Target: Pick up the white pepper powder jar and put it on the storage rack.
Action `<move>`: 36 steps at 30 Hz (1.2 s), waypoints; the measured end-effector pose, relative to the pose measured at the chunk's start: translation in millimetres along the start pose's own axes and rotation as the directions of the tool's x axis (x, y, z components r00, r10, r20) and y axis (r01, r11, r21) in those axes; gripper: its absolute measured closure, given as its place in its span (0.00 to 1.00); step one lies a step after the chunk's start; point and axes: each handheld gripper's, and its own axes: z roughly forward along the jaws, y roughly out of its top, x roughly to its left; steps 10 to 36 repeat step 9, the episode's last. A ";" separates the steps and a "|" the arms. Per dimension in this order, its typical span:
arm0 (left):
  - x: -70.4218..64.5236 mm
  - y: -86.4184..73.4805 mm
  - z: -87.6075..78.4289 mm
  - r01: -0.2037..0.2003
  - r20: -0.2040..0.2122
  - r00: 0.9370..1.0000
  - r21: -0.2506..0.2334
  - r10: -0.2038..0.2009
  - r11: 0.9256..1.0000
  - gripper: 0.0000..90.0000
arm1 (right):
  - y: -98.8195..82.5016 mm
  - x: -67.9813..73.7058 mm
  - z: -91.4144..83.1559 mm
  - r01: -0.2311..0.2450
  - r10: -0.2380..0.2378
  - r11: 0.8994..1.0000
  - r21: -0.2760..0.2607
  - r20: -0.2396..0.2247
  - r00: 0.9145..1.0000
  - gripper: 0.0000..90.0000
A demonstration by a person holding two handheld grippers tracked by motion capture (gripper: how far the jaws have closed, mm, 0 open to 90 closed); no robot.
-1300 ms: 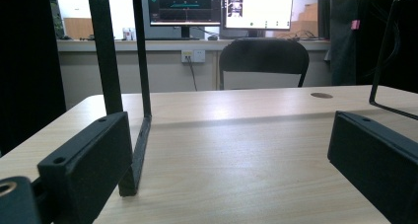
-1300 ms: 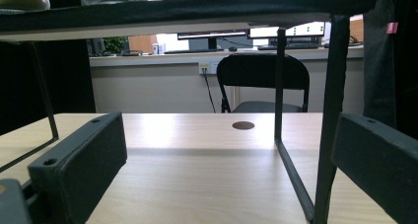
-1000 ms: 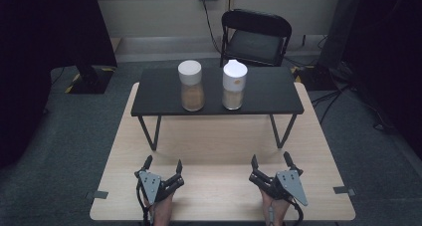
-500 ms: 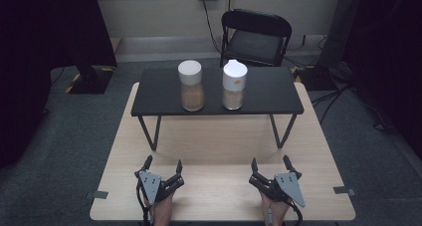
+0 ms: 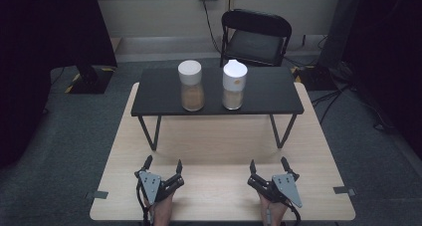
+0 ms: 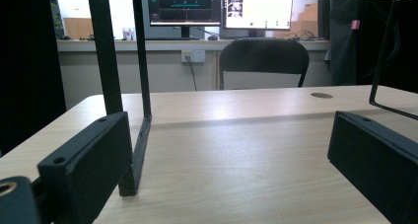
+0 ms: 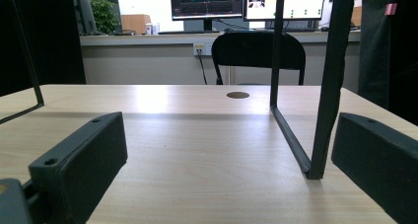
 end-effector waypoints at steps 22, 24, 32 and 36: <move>0.0 0.0 0.0 0.000 0.000 1.000 0.000 0.000 1.000 0.03 | -0.6 0.1 0.2 -0.002 0.002 1.000 0.002 0.002 1.000 0.00; 0.0 0.0 0.0 0.000 0.000 1.000 0.000 0.000 1.000 0.03 | -0.6 0.1 0.2 -0.002 0.002 1.000 0.002 0.002 1.000 0.00; 0.0 0.0 0.0 0.000 0.000 1.000 0.000 0.000 1.000 0.03 | -0.6 0.1 0.2 -0.002 0.002 1.000 0.002 0.002 1.000 0.00; 0.0 0.0 0.0 0.000 0.000 1.000 0.000 0.000 1.000 0.03 | -0.6 0.1 0.2 -0.002 0.002 1.000 0.002 0.002 1.000 0.00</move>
